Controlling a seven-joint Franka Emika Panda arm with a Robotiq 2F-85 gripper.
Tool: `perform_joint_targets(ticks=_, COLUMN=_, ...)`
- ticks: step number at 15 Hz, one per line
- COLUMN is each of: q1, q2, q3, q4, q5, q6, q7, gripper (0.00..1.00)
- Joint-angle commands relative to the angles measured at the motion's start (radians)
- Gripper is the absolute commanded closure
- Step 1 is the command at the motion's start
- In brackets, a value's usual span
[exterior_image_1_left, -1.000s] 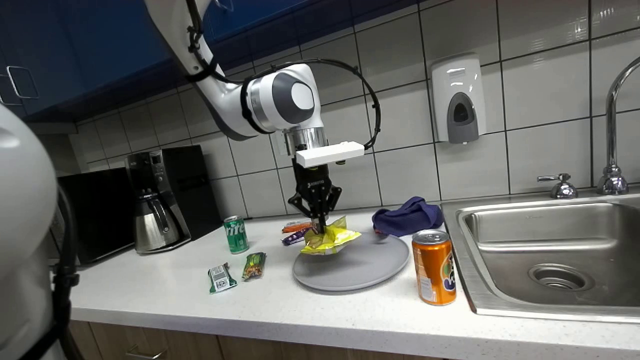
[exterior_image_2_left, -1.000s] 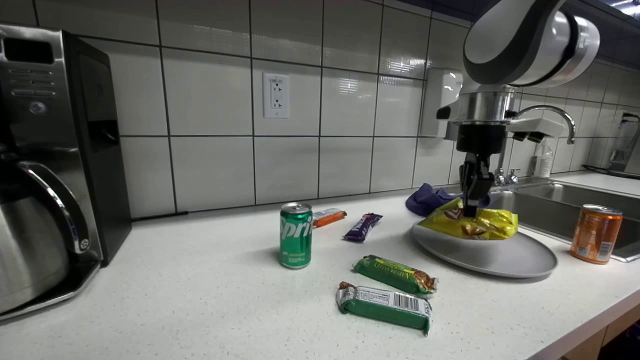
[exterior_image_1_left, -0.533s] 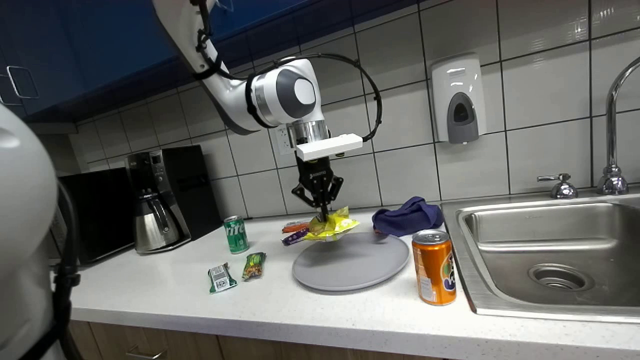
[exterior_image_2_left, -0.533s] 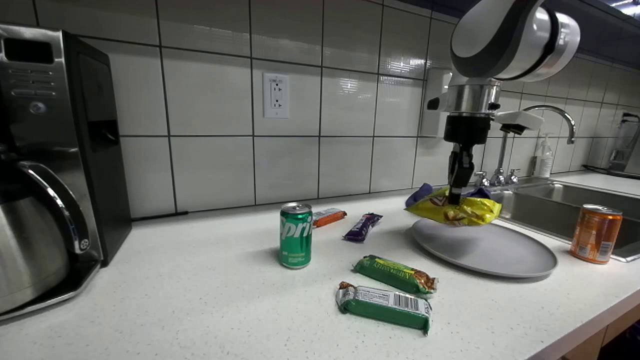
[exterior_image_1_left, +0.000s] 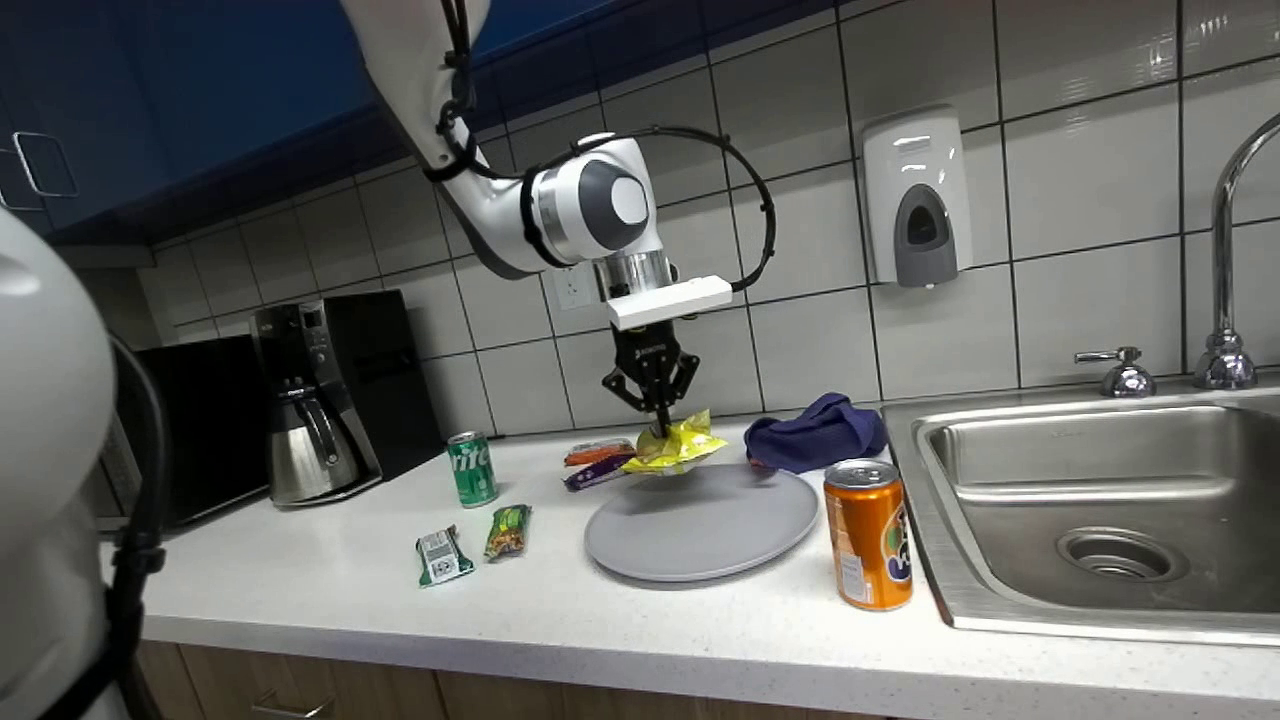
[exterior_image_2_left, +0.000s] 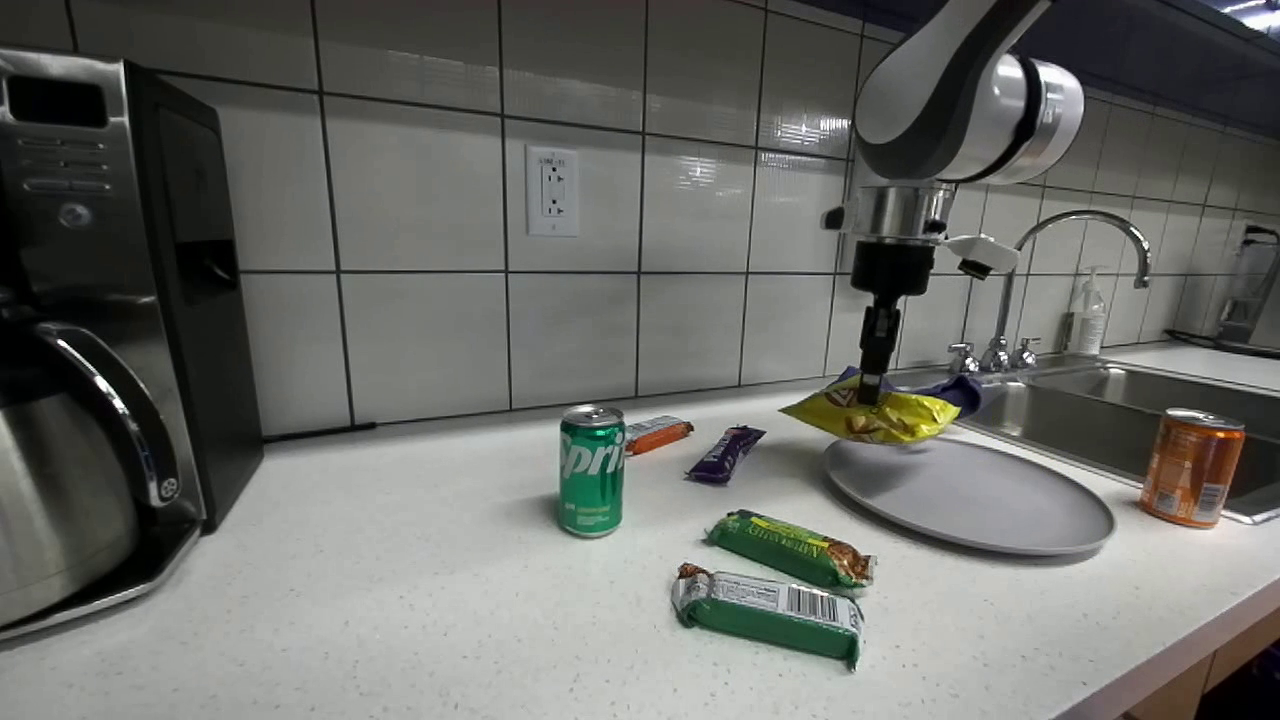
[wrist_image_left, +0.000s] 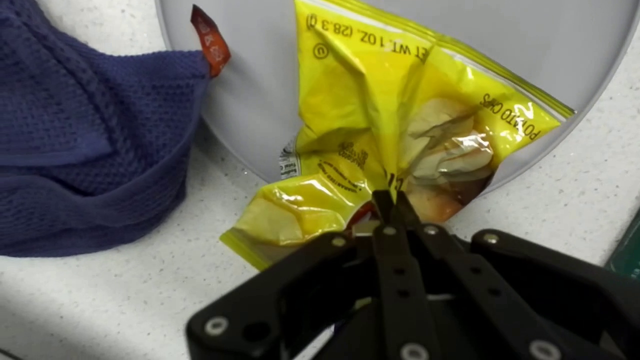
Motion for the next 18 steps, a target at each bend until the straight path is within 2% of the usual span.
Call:
perform_joint_targets(ticks=1, q1=-0.02, q2=0.078, q3=0.027, q4=0.106, q5=0.003, q6=-0.004, q7=0.048, gripper=1.0)
perform_joint_targets(ticks=18, q1=-0.038, q2=0.36, q3=0.05, q4=0.474, q5=-0.014, q6=-0.024, q7=0.214, gripper=1.0)
